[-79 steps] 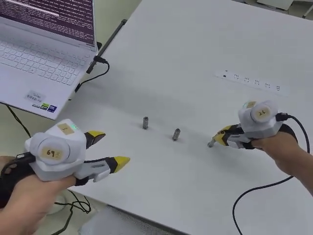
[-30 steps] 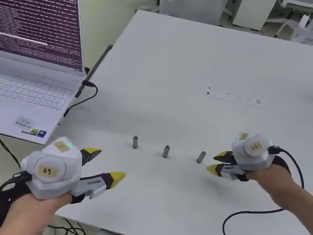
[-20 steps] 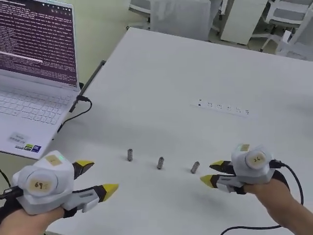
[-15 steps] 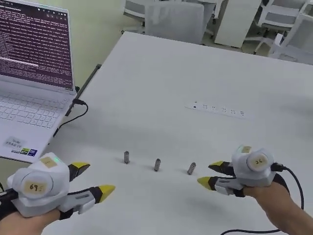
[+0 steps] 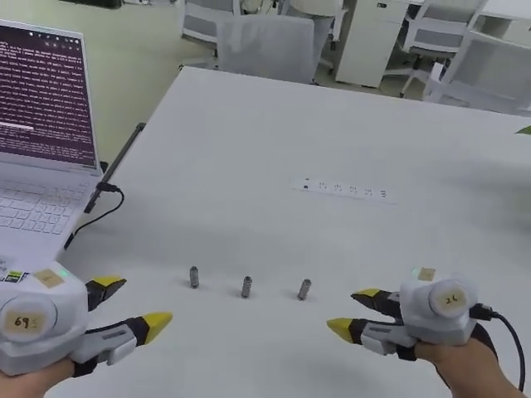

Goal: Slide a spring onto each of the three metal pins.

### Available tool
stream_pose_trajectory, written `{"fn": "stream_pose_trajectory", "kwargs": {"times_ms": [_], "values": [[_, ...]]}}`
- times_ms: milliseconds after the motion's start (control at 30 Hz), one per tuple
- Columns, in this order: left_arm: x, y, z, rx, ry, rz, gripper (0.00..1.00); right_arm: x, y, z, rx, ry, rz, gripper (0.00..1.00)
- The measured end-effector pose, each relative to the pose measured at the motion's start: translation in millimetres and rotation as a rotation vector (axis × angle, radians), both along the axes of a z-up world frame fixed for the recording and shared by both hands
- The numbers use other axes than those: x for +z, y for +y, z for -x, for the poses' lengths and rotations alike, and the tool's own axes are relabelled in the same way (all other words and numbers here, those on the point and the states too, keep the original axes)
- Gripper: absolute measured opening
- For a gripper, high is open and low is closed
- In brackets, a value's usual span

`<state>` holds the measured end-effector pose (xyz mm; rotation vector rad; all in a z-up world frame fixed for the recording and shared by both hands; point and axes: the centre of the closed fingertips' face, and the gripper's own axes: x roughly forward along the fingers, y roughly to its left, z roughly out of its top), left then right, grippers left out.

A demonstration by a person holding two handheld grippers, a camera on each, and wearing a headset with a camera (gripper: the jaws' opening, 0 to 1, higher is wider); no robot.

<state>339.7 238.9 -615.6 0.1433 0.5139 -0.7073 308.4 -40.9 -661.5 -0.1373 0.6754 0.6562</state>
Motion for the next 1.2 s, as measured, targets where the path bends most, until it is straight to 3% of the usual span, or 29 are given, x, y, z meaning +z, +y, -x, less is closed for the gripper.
{"fn": "stream_pose_trajectory", "kwargs": {"times_ms": [533,867,1200], "values": [[2.5,-4.3,5.3,0.026,0.0,0.016,0.51,8.7,-19.5,48.0,-0.119,-0.008,-0.052,0.5],[7.2,-8.6,5.5,0.061,0.0,0.058,0.53,15.3,-18.7,55.7,-0.144,-0.013,-0.08,0.54],[7.5,-10.6,8.2,0.074,-0.001,0.05,0.55,8.6,-10.2,59.2,-0.131,0.005,-0.087,0.56]]}}
